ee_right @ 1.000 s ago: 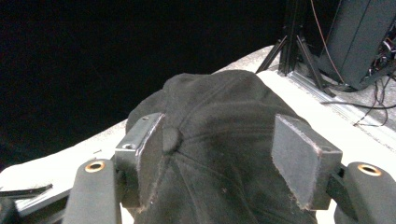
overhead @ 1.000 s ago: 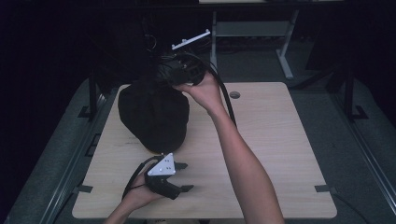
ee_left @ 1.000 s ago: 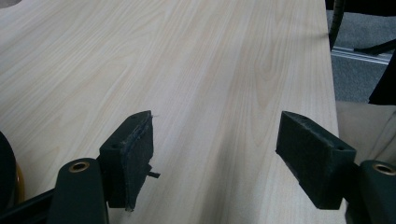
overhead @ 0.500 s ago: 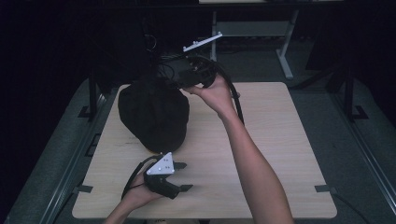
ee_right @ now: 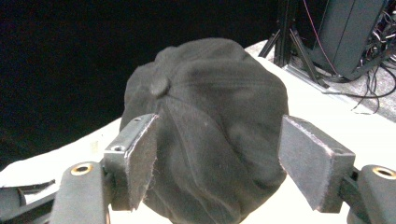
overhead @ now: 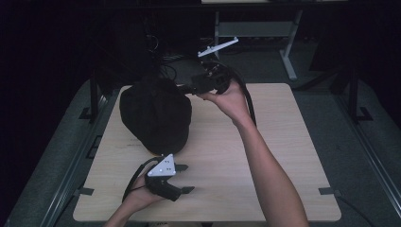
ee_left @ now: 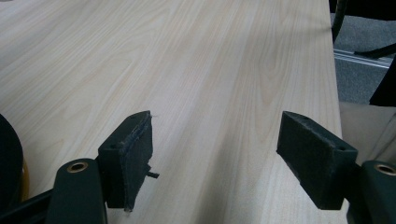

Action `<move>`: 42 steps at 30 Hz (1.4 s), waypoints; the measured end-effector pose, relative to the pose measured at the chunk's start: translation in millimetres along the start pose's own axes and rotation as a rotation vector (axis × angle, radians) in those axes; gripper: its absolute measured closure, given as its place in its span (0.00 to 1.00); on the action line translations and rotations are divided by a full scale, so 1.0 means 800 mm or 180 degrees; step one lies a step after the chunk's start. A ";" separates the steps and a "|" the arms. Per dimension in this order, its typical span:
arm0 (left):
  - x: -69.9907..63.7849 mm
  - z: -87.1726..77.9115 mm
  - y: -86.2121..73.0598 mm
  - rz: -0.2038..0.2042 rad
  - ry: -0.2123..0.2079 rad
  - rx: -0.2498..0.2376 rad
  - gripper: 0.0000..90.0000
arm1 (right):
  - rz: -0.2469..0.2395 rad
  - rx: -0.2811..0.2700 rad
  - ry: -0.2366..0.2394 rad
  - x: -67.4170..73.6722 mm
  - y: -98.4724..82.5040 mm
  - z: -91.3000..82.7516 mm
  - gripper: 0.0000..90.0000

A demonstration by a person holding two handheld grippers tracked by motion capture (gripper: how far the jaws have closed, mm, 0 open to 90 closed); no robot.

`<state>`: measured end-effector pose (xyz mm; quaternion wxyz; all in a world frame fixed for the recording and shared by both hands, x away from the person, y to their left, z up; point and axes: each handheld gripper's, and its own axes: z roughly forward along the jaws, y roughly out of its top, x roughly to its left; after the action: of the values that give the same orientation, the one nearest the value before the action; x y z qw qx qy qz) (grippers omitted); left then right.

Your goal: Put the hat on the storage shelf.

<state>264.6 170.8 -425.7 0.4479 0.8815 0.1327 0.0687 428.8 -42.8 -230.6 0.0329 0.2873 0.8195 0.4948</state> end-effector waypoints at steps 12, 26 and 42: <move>0.002 0.000 -0.001 -0.0016 0.0003 0.0014 0.29 | 0.0040 0.0024 0.0019 -0.003 -0.025 -0.019 0.29; 0.002 0.001 -0.001 -0.0006 0.0013 0.0021 0.29 | 0.0038 0.0066 0.0007 -0.005 -0.055 -0.041 0.27; 0.005 0.000 -0.004 -0.0050 0.0005 -0.0003 0.28 | 0.0112 0.0138 0.0034 -0.008 -0.101 -0.056 0.26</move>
<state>268.0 174.0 -428.3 0.4487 0.8802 0.1398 0.0659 383.3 -109.1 -276.7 0.0136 0.2997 0.8250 0.4790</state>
